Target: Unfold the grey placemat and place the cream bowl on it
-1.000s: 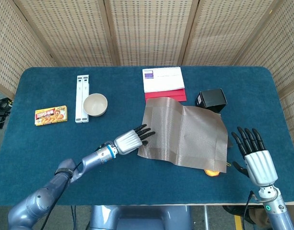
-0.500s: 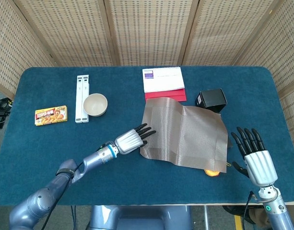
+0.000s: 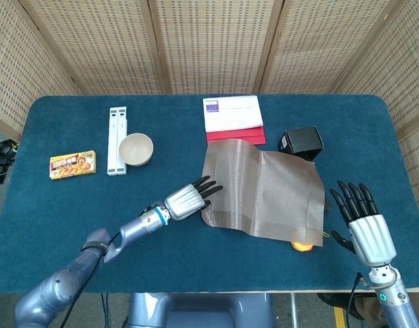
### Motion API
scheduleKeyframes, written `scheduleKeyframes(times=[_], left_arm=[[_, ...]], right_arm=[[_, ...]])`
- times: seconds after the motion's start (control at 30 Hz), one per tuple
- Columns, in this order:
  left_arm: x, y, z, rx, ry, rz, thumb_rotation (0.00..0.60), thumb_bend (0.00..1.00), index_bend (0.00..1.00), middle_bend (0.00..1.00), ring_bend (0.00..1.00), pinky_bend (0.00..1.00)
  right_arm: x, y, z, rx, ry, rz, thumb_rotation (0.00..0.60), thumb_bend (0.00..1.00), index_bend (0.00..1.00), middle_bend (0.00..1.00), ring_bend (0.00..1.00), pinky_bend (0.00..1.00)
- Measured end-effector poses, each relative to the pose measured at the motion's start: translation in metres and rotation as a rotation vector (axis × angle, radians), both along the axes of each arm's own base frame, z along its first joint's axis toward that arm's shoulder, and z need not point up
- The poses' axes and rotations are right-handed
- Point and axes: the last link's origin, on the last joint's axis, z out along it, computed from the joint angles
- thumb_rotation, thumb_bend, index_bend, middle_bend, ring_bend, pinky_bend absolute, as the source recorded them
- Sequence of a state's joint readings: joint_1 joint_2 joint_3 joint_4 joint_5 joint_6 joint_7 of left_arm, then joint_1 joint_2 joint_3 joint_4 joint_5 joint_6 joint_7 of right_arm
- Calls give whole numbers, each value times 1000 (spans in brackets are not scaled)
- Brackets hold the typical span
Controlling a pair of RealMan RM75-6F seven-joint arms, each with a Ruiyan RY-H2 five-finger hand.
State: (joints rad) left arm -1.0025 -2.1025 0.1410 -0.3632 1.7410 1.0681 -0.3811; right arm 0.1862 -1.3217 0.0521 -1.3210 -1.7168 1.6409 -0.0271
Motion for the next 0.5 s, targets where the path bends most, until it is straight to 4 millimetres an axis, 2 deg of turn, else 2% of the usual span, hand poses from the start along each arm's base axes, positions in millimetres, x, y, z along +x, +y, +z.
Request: scheduleKeyframes(times=[0.13,0.5], left_arm=[[-2,-1,1,-14,-15,16,600,541,749,0,0,0],[-16,-3,21,-21,-31,7,600,544,758,0,0,0]], right_arm=[[0,0,0,-1,0,0,600,0,0,0,0,0],[0,1,0,-1,0,1,600,0,0,0,0,0]])
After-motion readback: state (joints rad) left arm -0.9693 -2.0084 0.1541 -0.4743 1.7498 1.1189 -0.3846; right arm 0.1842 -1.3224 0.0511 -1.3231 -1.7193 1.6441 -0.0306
